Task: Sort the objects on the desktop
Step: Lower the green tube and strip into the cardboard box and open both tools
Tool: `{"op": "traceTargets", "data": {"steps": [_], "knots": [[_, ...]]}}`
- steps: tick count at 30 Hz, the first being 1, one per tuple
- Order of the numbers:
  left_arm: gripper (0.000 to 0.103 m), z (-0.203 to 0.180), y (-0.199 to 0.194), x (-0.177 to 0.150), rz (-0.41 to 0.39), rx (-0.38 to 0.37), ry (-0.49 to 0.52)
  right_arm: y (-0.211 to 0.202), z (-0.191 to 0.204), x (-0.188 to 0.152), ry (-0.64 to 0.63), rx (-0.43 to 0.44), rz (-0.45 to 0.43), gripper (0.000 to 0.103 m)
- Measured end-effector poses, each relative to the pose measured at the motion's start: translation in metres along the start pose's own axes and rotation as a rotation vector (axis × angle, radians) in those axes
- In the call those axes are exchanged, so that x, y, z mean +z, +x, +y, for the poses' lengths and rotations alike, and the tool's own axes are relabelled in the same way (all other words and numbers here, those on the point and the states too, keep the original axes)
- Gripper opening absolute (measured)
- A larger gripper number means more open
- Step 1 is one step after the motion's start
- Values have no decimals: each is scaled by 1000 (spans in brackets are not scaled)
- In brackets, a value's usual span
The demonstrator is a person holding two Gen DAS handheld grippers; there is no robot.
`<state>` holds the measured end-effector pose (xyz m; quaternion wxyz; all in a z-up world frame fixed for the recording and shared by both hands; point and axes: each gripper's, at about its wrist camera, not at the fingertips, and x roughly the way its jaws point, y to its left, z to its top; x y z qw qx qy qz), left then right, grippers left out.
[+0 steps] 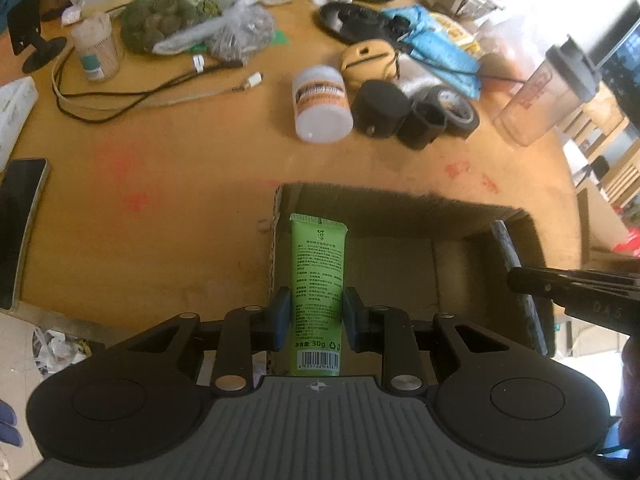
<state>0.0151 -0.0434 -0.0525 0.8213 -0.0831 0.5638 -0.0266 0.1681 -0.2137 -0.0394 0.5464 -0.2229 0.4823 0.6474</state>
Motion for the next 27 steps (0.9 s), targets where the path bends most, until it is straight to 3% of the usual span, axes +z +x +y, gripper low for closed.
{"op": "traceTargets", "data": {"steps": [11, 14, 15, 18, 19, 23, 27], "knots": [[28, -11, 6, 6, -13, 72, 47, 24, 16, -3, -62, -122, 32, 17], [29, -10, 5, 9, -20, 57, 47, 24, 19, -2, -78, -133, 22, 18], [31, -10, 4, 9, -24, 52, 47, 23, 20, -2, -84, -138, 12, 24], [39, -11, 0, 11, -39, 18, 51, 17, 23, 1, -100, -138, -21, 71], [44, -12, -3, 12, -49, 3, 55, 12, 24, 2, -102, -125, -46, 81], [69, -17, -16, 15, -120, -37, 80, -6, 29, 7, -127, -101, -108, 101], [81, -19, -28, 16, -190, -20, 106, -3, 26, 10, -157, -188, -103, 103]]}}
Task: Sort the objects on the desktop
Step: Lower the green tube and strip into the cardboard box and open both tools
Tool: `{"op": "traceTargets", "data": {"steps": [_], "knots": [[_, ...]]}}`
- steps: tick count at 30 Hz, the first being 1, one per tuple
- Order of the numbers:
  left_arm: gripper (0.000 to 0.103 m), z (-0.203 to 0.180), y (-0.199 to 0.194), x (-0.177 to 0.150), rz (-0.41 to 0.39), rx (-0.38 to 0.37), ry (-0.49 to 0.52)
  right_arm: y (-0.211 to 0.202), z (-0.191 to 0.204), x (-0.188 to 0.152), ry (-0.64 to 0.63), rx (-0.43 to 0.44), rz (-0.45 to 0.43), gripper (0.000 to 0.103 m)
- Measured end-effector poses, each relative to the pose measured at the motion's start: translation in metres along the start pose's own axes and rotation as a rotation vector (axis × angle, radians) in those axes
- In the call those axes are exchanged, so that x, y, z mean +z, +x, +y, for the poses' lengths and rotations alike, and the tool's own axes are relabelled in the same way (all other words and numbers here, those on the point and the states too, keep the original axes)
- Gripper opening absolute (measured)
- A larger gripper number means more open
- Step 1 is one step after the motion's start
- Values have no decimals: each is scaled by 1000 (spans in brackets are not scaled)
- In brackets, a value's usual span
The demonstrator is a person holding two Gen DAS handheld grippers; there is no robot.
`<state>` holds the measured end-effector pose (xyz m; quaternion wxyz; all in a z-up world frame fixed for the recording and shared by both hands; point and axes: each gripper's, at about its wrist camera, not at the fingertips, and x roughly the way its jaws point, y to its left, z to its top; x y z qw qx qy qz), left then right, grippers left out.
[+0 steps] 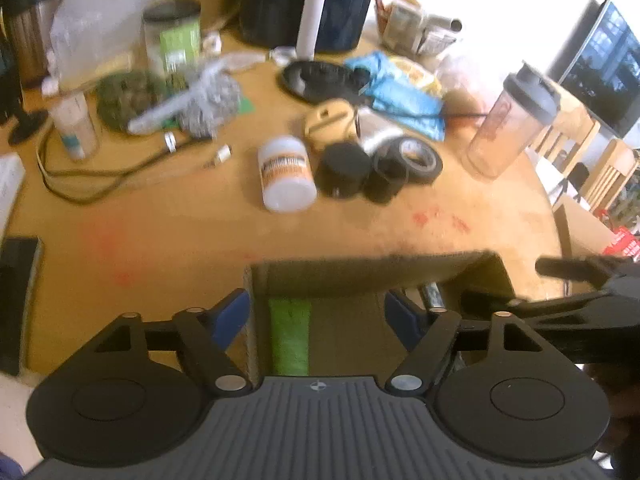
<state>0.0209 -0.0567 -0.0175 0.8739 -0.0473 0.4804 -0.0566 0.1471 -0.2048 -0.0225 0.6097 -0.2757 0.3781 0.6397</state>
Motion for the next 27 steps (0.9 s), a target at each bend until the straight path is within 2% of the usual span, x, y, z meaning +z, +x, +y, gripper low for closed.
{"op": "traceTargets", "data": {"steps": [3, 6, 9, 12, 15, 22, 27], "knots": [[85, 4, 1, 1, 3, 30, 5, 21, -6, -5, 10, -61, 76, 103], [86, 14, 3, -1, 29, 42, -27, 41, -9, -12, 10, -65, 153, 103], [90, 24, 3, -5, 46, 36, -44, 54, -6, -19, -23, -83, 191, 103], [100, 33, 4, -7, 67, 25, -61, 67, -3, -25, -58, -113, 241, 103], [101, 39, 3, -7, 76, 12, -69, 75, -7, -30, -58, -158, 280, 103], [103, 50, 3, -2, 78, -16, -70, 74, -23, -30, -6, -239, 303, 103], [103, 58, 4, 4, 69, -16, -77, 63, -26, -24, 19, -199, 273, 103]]}}
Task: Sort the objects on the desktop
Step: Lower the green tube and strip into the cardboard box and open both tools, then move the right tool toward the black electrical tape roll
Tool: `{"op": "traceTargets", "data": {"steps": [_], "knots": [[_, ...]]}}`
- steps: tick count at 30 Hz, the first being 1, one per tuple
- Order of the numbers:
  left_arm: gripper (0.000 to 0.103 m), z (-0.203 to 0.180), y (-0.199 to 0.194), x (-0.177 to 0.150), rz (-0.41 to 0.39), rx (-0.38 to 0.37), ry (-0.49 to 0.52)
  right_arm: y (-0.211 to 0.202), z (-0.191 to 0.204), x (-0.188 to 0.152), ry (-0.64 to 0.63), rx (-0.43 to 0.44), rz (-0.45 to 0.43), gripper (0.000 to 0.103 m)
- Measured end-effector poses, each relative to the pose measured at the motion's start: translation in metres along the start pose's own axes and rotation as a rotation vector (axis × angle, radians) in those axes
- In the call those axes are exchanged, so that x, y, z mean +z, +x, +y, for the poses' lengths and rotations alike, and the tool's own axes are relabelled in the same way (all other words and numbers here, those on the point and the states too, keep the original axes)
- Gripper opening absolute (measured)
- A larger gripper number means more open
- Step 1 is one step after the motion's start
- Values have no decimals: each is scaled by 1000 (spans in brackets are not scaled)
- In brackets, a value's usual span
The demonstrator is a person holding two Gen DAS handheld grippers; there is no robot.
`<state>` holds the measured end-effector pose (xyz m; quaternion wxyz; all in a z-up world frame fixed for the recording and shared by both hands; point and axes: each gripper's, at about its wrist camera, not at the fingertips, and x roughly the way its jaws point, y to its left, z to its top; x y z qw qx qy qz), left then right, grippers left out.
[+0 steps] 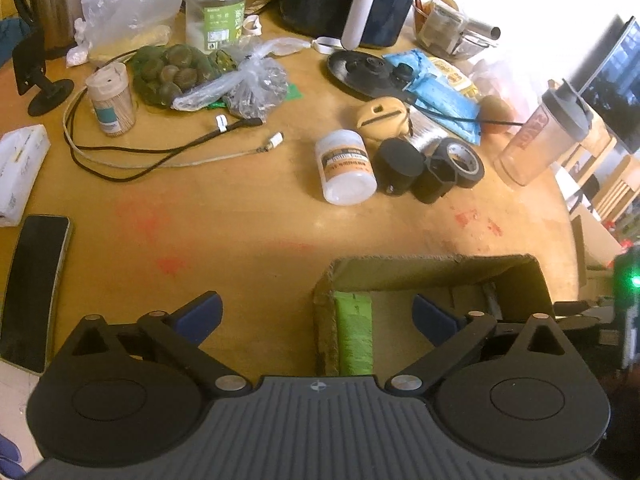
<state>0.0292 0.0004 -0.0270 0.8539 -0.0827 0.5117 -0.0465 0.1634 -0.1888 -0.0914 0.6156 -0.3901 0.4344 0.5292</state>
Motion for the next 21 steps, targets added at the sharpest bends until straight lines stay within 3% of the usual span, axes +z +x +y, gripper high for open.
{"op": "traceTargets", "data": {"steps": [8, 14, 21], "knots": [[103, 7, 1, 3, 5, -5, -25, -35, -10, 17, 39, 154, -152, 103], [103, 5, 1, 4, 13, 32, -39, -47, -20, 46, 33, 192, -246, 103], [103, -1, 2, 1, 23, 67, -70, -32, -32, 83, 30, 211, -269, 103]]}}
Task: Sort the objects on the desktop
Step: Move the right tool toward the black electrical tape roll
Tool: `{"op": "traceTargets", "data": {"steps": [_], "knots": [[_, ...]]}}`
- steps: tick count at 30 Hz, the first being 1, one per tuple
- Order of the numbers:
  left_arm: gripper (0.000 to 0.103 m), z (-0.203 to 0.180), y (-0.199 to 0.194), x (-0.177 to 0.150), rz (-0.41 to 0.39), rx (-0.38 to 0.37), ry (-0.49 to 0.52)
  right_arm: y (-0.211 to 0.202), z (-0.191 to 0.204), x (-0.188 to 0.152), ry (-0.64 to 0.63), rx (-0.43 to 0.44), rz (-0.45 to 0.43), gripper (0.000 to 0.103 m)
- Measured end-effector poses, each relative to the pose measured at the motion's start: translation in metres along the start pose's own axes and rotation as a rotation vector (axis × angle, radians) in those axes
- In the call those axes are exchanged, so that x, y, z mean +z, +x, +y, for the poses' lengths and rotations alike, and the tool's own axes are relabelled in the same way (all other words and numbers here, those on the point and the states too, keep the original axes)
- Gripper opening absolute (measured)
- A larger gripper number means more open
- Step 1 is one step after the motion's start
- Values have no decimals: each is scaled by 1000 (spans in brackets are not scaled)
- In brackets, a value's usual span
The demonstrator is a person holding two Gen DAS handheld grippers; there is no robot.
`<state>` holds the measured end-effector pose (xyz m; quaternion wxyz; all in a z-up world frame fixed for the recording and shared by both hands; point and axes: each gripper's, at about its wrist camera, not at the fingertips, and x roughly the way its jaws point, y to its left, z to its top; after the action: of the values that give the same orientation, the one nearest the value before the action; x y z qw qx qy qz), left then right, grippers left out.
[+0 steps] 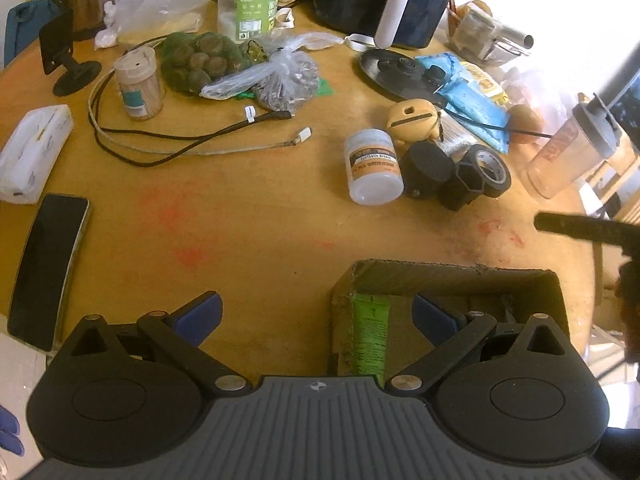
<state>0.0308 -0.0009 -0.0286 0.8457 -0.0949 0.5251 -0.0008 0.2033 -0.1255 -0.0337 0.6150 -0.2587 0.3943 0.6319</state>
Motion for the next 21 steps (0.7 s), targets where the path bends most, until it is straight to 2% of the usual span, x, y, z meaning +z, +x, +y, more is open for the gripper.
{"op": "traceTargets", "data": {"steps": [6, 15, 21], "knots": [[103, -6, -1, -3, 3, 31, -20, 23, -6, 16, -8, 23, -4, 102], [103, -10, 0, -5, 16, 63, -63, 50, -13, 39, 46, 22, -20, 97], [103, -11, 0, -10, 27, 80, -79, 61, -17, 42, 41, 36, -15, 96]]}}
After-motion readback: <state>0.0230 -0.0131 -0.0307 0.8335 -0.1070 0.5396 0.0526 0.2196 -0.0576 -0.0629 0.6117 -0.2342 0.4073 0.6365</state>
